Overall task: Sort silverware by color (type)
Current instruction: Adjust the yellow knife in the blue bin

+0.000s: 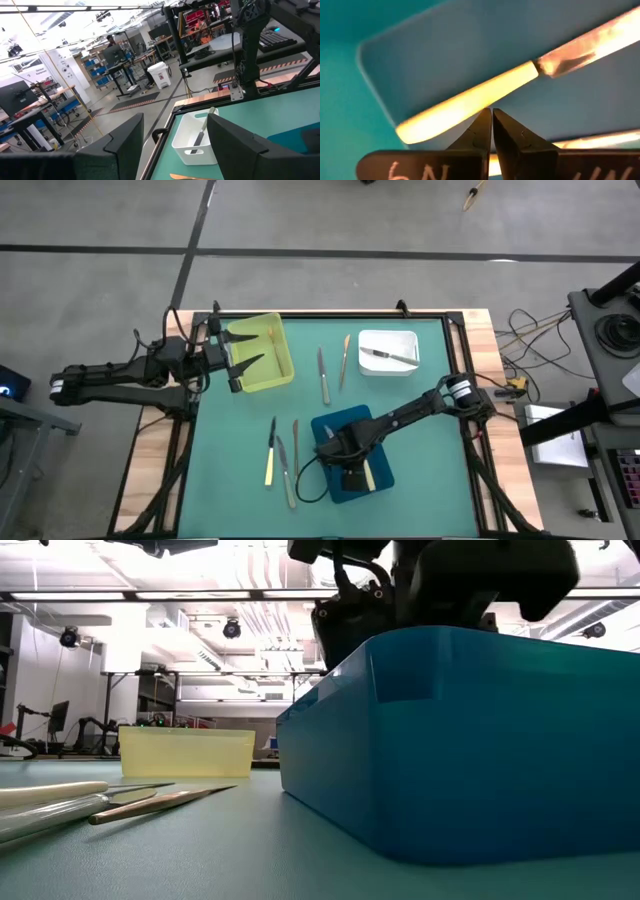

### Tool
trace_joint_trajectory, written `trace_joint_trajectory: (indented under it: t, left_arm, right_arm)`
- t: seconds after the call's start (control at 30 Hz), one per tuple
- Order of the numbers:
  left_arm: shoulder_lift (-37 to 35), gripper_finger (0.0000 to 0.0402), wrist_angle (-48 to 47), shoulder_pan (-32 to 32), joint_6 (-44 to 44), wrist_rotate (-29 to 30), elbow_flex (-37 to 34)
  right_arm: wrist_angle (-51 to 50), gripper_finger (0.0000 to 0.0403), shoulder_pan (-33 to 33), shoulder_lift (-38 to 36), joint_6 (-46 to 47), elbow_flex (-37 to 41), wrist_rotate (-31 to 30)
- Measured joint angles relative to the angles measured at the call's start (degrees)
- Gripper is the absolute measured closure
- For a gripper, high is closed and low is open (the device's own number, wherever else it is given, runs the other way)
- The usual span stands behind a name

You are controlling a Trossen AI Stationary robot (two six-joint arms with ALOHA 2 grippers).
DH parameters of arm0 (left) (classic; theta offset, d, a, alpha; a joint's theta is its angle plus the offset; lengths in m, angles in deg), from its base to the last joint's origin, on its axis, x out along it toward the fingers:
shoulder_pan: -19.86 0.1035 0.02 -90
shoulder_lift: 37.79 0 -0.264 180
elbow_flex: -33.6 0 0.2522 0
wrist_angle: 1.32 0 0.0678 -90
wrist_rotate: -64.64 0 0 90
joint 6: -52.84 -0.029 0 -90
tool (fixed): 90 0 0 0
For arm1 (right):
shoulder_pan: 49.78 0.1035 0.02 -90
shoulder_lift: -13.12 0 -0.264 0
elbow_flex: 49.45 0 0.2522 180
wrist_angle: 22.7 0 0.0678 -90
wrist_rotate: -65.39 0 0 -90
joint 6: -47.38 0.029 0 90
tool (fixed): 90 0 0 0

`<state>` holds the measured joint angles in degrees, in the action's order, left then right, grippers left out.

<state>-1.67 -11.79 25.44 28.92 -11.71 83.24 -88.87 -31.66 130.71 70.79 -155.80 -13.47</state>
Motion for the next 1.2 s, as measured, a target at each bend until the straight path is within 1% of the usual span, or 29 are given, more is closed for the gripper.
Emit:
trace_joint_trajectory:
  t: [0.1,0.43,0.53,0.7,1.0,1.2]
  left_arm:
    - [0.00,0.0202,0.00,-0.01,0.00,0.01,0.00]
    - [0.00,0.0202,-0.02,0.01,0.00,0.00,0.00]
    - [0.00,0.0202,-0.02,-0.01,-0.01,-0.01,0.00]
    - [0.00,0.0202,-0.02,-0.01,0.00,0.01,0.00]
    - [0.00,0.0202,-0.07,-0.01,0.01,-0.01,0.00]
    - [0.00,0.0202,-0.13,-0.01,-0.01,0.01,0.00]
  right_arm:
    - [2.29,0.0394,-0.01,0.30,0.00,0.00,-0.12]
    - [2.43,0.0394,0.01,0.28,-0.02,0.00,-0.22]
    - [2.17,0.0394,-0.03,0.28,-0.50,0.00,-0.93]
    - [2.15,0.0394,-0.34,0.28,-3.43,0.00,-5.03]
    - [2.15,0.0394,-1.70,0.87,-7.45,0.00,-7.01]
    - [3.26,0.0394,-1.94,0.87,-8.53,0.00,-8.39]
